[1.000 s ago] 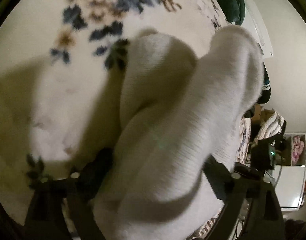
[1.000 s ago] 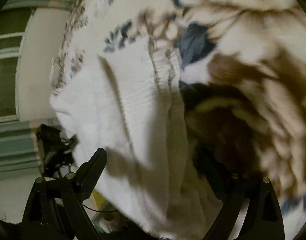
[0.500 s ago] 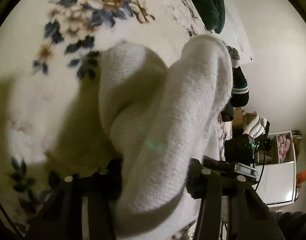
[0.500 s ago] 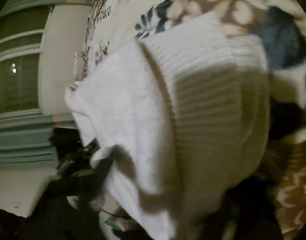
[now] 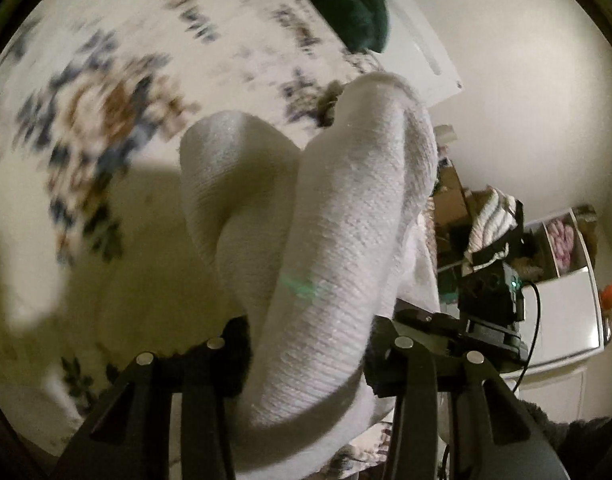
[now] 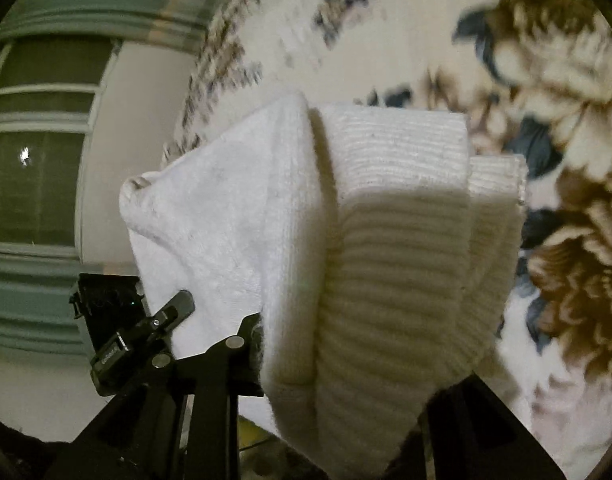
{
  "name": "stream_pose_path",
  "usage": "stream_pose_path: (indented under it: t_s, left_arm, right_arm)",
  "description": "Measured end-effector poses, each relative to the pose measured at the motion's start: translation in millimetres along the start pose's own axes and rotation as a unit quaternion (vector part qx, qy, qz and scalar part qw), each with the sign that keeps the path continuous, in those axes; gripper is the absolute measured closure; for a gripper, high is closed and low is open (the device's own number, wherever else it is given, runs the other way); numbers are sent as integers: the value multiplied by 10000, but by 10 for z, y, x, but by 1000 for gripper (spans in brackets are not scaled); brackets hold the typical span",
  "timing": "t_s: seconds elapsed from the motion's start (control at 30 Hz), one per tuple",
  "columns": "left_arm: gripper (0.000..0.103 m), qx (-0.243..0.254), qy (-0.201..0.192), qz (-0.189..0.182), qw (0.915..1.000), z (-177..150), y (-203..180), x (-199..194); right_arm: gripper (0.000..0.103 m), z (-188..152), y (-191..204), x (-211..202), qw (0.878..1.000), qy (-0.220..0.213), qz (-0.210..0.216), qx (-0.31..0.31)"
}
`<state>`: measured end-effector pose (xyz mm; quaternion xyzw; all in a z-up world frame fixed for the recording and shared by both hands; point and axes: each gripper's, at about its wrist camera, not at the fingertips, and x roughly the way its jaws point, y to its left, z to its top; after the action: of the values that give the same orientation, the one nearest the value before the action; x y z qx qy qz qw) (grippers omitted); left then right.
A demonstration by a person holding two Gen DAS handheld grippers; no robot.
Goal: Fold small clothes
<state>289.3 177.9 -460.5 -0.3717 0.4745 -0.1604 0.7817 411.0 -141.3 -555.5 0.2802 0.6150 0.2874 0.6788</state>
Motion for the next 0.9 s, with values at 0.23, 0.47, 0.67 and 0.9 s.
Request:
stream_pose_path:
  t_s: [0.23,0.47,0.67,0.9]
  left_arm:
    - [65,729,212,-170,9970,974,-1055,84]
    - [64,1027,408,-338,9933,2119,-1992,874]
    - [62,1160,560,-285,9913,3011,-2436,1836]
    - [53,1128,1208,691,9838,3481,-2357,3070]
  right_arm:
    - [77,451,517,-876,9947,-999,18,249]
    - [77,1696,583,-1787,9826,-1832,-224,180]
    - [77,2919,289,-2201,9749,-2142,-574,207]
    - [66,4006,-516,-2046,9726,-1873,-1065,875]
